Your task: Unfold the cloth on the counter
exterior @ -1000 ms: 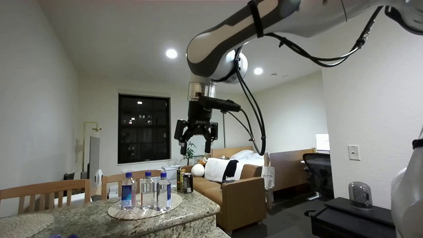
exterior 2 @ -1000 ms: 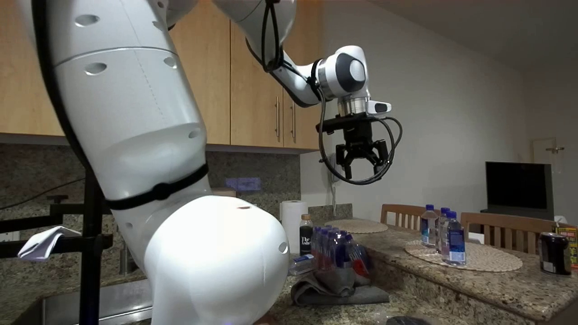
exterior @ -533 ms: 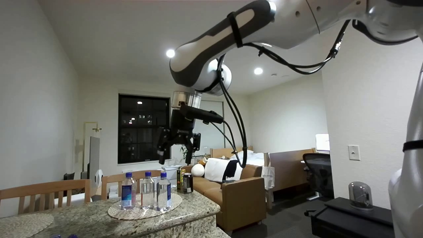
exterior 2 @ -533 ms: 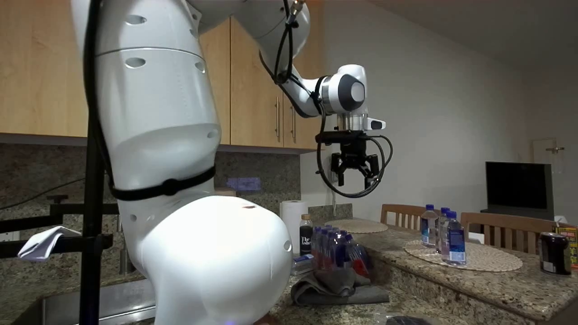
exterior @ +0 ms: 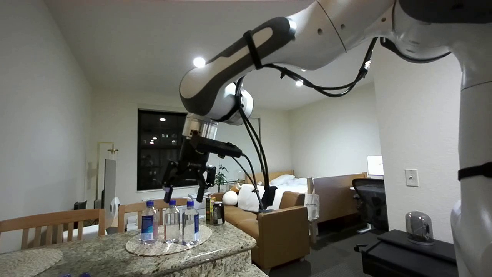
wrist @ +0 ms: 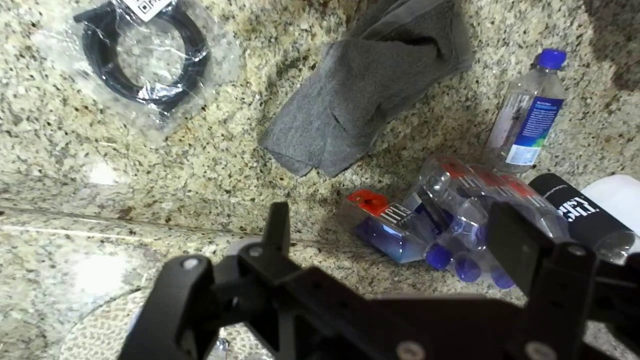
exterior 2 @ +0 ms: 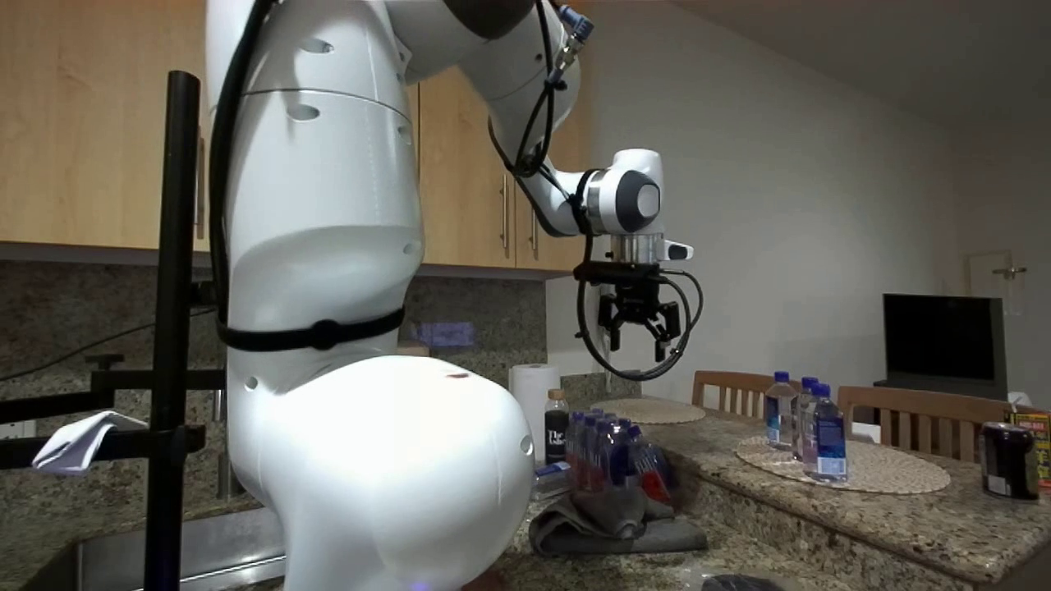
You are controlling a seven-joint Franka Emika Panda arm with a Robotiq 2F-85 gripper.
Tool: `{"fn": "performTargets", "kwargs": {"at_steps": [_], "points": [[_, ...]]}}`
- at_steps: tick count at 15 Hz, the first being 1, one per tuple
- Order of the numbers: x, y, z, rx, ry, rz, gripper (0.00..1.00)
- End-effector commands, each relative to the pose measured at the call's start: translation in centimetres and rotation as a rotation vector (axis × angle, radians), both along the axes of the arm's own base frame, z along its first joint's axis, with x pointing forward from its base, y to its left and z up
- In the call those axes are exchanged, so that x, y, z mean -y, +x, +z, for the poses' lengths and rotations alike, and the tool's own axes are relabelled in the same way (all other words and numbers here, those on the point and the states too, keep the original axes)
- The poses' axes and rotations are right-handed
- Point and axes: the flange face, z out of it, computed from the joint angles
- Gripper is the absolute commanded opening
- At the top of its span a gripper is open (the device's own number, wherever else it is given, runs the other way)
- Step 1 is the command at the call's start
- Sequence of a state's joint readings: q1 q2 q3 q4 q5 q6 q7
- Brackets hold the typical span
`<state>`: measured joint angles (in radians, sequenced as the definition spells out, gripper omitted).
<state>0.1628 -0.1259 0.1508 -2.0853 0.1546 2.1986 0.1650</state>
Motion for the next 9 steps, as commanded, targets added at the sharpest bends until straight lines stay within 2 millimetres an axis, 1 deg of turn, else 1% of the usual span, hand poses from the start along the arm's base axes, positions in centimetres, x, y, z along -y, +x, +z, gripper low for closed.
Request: {"fn": "performTargets", "kwargs": {"at_steps": [1, 5, 9], "points": [[-1.5, 1.0, -1.4, 0.031, -0.009, 0.022, 1.00], [-2.9, 1.0, -3.7, -0.003, -0.017, 0.049, 1.00], [-4.2, 1.2, -5.1, 0.008, 0.007, 0.052, 1.00]]}}
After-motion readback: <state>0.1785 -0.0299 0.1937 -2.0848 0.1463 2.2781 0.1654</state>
